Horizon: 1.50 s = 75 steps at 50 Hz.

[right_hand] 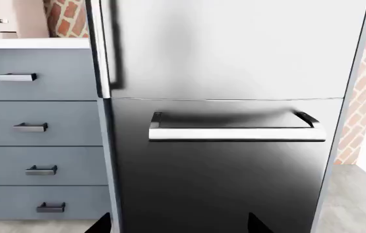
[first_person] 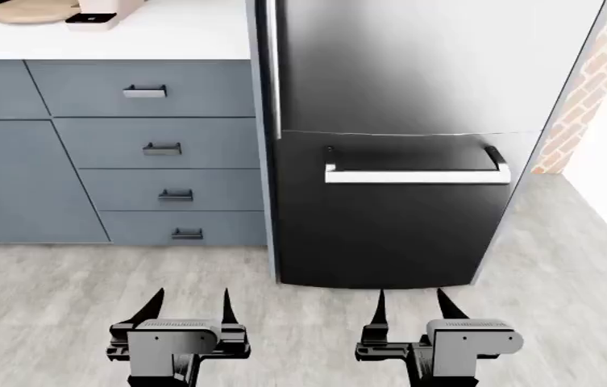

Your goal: Open the fridge door

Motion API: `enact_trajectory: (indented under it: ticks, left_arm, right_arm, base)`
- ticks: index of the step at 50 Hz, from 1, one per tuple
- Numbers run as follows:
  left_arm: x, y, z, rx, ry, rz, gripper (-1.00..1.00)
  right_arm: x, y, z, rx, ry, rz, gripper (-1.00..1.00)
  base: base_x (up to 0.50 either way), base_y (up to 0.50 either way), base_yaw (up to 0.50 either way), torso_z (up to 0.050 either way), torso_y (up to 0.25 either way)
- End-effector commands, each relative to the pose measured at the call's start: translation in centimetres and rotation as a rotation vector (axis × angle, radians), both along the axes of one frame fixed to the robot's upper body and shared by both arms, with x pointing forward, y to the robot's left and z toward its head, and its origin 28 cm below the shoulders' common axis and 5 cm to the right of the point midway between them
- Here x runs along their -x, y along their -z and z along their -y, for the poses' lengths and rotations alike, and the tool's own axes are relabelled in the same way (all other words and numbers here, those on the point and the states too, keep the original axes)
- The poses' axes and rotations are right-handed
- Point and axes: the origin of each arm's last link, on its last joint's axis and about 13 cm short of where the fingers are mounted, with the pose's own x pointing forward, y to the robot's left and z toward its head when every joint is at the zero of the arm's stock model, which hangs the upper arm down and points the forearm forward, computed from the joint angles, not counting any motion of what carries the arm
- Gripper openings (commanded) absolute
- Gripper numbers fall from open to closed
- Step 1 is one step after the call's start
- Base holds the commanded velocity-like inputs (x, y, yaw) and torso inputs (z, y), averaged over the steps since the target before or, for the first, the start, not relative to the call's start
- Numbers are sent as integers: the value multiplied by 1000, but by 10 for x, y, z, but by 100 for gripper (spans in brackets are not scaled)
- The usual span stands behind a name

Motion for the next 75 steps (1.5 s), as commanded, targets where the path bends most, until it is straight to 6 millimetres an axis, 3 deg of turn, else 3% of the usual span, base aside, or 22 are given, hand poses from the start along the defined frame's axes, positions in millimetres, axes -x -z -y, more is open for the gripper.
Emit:
enact_trajectory:
  ticks: [1,12,49,55,75]
  left_arm:
    - [0,0,0,-1,-1,2,100]
    - [0,0,1,-19,0,0,100]
    - [0,2,0,-29,7,5,100]
    - [-1,2,0,-10,22,-1,100]
    - [-1,4,0,-10,39,-10,100]
  right_arm:
    - [0,0,-1,6,0,-1,100]
    - [-2,0,-1,22,19,-11,100]
    - [-1,-2,-1,68,23,15,100]
    - [-1,0,-2,67,13,-1,100]
    - [-1,0,-2,57,0,-2,100]
  base:
    - [0,0,0,0,0]
    - [0,0,0,0,0]
    - [0,500,0,0,0]
    - [0,51,0,0,0]
    - [0,0,0,50,0]
